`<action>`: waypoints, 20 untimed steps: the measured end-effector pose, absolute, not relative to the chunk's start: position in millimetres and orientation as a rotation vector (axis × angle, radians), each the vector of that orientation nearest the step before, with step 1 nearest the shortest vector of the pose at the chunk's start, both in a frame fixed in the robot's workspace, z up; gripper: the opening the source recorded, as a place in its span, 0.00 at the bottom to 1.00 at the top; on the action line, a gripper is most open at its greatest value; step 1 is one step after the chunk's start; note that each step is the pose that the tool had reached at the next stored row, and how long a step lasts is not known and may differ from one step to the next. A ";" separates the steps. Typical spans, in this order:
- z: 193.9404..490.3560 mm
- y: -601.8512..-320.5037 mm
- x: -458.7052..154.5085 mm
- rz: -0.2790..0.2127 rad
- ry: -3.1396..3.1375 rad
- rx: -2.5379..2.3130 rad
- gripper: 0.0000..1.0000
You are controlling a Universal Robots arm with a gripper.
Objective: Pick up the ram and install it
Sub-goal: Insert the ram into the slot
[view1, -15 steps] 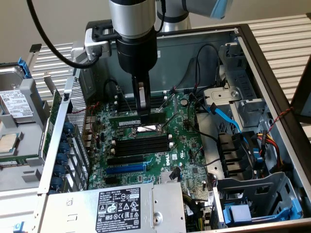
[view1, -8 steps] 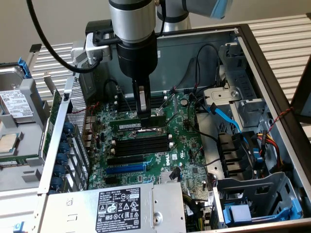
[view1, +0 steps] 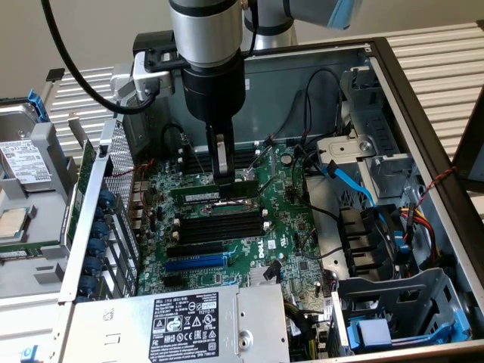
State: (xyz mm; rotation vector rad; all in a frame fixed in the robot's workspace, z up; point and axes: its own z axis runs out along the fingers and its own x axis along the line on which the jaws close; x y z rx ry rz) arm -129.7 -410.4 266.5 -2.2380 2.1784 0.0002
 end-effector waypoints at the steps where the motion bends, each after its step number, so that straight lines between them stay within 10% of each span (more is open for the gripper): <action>1: 266.2 -410.3 -129.7 -0.004 2.179 -2.239 0.14; 20: 253.1 -411.5 -129.3 -0.019 2.184 -2.244 0.14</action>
